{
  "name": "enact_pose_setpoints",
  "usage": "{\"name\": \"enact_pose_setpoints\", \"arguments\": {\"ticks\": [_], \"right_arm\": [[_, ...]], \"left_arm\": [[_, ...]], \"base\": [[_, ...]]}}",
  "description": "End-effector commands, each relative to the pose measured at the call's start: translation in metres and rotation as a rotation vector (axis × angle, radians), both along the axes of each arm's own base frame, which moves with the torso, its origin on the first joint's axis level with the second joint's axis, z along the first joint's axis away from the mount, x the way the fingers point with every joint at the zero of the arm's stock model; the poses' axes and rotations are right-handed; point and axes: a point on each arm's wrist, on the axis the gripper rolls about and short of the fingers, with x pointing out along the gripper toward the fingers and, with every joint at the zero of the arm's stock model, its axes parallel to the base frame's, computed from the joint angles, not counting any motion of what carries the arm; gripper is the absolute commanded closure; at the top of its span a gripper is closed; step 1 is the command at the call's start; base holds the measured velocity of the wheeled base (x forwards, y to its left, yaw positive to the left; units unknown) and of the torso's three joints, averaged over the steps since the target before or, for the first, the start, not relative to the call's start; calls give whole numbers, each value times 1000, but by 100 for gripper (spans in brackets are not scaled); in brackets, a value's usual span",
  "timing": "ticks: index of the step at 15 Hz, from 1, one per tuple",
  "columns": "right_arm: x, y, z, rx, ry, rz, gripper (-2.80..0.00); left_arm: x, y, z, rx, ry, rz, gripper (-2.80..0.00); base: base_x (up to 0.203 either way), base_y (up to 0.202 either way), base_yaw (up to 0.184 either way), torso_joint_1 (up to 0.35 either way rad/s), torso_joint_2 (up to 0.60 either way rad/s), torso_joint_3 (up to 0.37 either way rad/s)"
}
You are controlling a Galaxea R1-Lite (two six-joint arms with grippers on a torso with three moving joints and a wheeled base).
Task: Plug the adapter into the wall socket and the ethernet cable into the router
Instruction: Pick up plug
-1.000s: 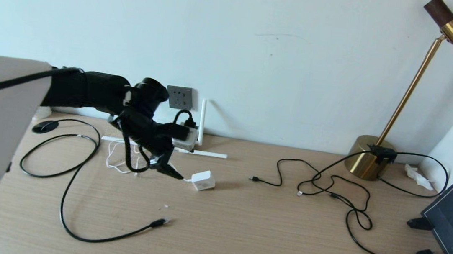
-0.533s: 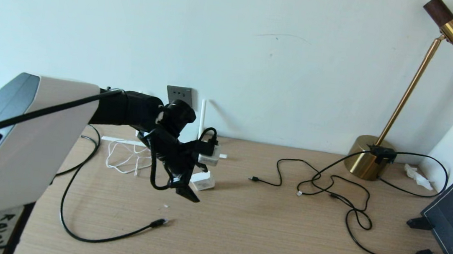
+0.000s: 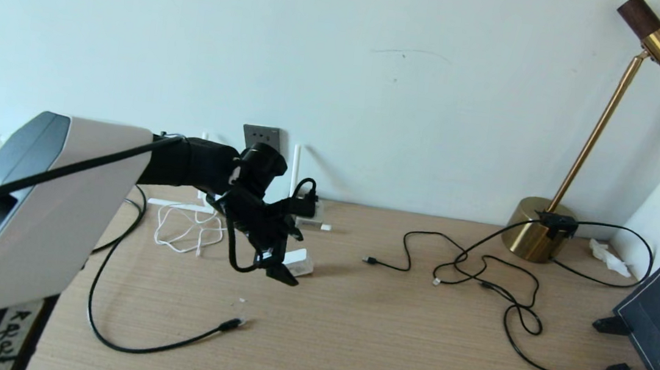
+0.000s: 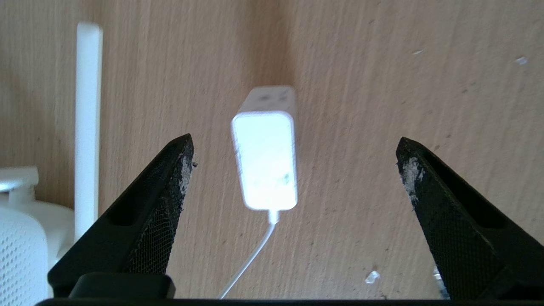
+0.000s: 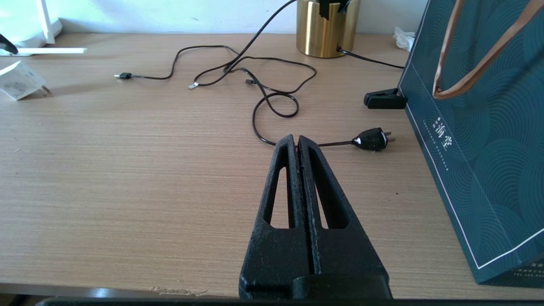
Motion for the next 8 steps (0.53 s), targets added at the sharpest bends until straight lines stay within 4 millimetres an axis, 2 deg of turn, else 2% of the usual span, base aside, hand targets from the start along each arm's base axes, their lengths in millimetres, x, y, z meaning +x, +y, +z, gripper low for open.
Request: {"name": "enact_pose_setpoints", "arguments": {"ticks": [1, 8], "right_arm": [[0, 0, 0, 1, 1, 1, 0], [0, 0, 0, 1, 1, 1, 0]], "left_arm": [[1, 1, 0, 6, -4, 3, -280], [17, 9, -21, 26, -24, 48, -280]], "base": [[0, 0, 0, 0, 0, 0], [0, 0, 0, 0, 0, 0]]}}
